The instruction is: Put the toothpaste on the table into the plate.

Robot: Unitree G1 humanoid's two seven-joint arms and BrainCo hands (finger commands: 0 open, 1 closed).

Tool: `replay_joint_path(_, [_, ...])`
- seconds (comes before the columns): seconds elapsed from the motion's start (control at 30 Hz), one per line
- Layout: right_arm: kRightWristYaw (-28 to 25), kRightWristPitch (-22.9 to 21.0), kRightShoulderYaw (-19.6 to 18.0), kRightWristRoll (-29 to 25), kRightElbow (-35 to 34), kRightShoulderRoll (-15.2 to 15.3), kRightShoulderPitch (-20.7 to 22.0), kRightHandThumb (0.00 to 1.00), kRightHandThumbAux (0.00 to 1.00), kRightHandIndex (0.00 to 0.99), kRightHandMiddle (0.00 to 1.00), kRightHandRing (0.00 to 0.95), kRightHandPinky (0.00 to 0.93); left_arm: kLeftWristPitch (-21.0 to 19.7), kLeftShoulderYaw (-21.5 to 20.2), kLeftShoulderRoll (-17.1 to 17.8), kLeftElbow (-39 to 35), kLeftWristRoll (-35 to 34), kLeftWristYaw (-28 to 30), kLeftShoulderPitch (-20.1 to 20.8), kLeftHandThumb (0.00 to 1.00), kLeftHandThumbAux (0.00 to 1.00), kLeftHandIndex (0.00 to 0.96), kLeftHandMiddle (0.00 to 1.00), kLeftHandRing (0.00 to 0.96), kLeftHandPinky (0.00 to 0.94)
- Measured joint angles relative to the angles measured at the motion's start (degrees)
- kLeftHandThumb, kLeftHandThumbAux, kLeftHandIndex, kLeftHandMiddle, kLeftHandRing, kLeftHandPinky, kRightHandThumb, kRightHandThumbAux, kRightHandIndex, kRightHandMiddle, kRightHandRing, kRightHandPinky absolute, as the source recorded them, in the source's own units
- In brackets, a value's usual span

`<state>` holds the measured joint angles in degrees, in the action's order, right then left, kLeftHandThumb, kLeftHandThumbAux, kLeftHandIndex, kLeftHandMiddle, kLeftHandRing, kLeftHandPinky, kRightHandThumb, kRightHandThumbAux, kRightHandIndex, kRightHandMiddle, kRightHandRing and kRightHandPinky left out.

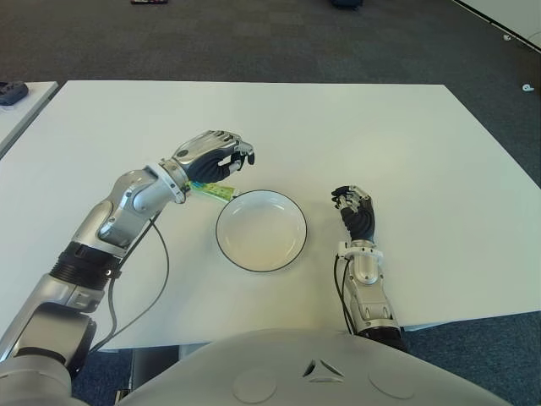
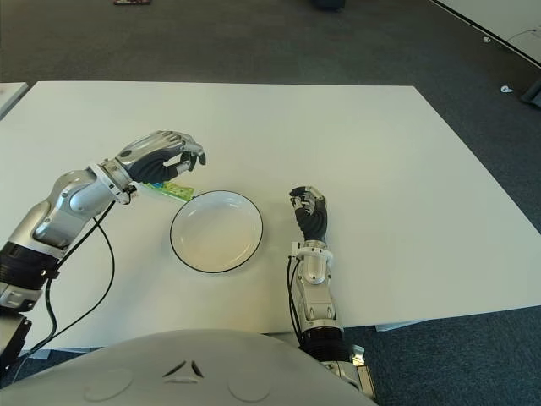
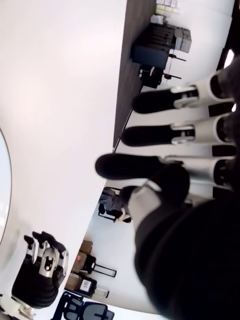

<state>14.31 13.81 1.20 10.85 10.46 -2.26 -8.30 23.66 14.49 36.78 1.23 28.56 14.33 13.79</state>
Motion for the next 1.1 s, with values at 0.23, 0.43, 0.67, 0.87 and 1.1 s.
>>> replay_joint_path(0.23, [0.0,0.1,0.0,0.0,0.0,0.0,-0.1,0.706,0.73,0.426,0.477,0.455,0.452,-2.9,0.5,3.3,5.1,8.0,0.7,0.9,0.84,0.662,0.402,0.562,0.637,0.578])
replay_joint_path(0.43, [0.1,0.2,-0.1,0.0,0.0,0.1,0.0,0.706,0.73,0.426,0.476,0.455,0.459,-5.2,3.0,5.0,8.5,15.3,0.7,2.3,0.779,0.419,0.323,0.484,0.49,0.441])
replay_joint_path(0.67, [0.0,0.5,0.0,0.0,0.0,-0.1,-0.1,0.705,0.73,0.426,0.47,0.453,0.454,-6.5,6.5,5.4,13.2,21.4,0.6,4.5,0.674,0.298,0.097,0.221,0.2,0.197])
replay_joint_path(0.87, [0.1,0.6,0.0,0.2,0.0,0.0,-0.2,0.704,0.73,0.426,0.462,0.45,0.458,-6.6,8.8,5.4,18.0,24.4,-0.8,6.2,0.601,0.261,0.01,0.077,0.052,0.074])
replay_joint_path(1.1, [0.3,0.5,0.1,0.4,-0.5,0.1,-0.3,0.704,0.73,0.427,0.454,0.444,0.447,-6.9,11.2,5.3,21.9,26.6,-1.2,8.3,0.562,0.236,0.0,0.006,0.003,0.029])
